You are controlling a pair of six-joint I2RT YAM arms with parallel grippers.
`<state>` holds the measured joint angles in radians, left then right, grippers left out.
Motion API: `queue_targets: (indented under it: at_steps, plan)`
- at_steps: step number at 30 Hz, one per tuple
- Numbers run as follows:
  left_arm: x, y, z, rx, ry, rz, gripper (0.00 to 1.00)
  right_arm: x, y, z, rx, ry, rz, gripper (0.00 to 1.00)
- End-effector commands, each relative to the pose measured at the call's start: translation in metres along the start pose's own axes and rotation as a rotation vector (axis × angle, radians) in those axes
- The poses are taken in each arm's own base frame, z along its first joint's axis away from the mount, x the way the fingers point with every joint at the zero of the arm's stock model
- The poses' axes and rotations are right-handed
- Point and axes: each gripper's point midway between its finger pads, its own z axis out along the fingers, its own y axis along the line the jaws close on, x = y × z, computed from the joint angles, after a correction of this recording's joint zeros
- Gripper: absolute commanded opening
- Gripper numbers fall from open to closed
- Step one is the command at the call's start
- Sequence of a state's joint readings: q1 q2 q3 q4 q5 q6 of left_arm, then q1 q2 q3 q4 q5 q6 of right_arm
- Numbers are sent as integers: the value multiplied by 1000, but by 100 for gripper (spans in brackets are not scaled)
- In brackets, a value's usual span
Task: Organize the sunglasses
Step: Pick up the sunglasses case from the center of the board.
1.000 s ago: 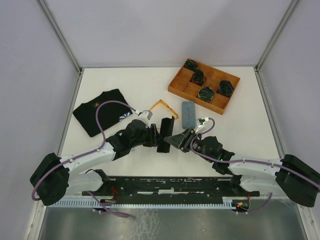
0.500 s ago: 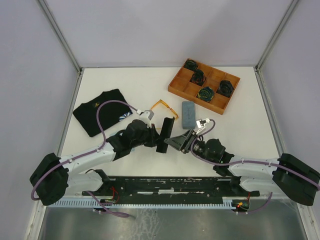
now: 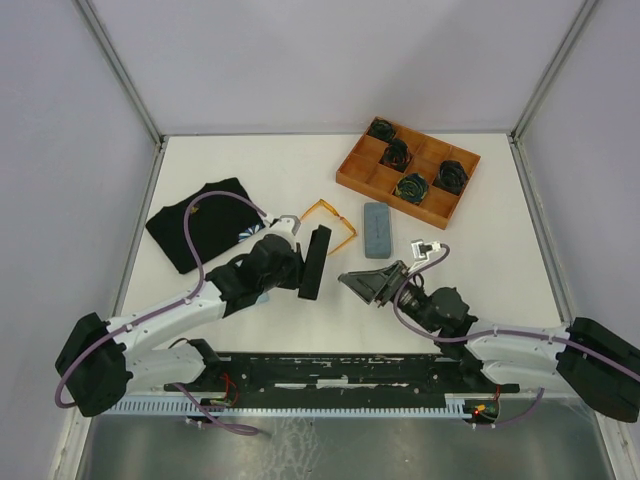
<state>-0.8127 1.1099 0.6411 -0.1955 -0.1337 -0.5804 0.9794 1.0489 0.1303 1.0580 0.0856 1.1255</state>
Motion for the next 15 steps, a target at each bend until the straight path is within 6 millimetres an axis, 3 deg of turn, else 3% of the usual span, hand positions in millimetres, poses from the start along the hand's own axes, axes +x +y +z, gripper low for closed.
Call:
queue_targets:
  at_steps: [1,4,9,12,15]
  plan:
    - [-29,5,-10,-53,-82,66,3,-36,47,-8,-174,-145,-51,93]
    - [-29,5,-9,-57,-78,71,3,-54,51,-19,-191,-242,-37,93]
    - [-30,5,-6,-62,-66,92,3,-88,35,-41,-131,-432,34,94]
    - [-31,2,-4,-58,-59,112,3,-106,21,-53,-60,-534,91,94]
    - [-32,-1,-3,-50,-52,148,3,-113,-11,-57,146,-568,155,94]
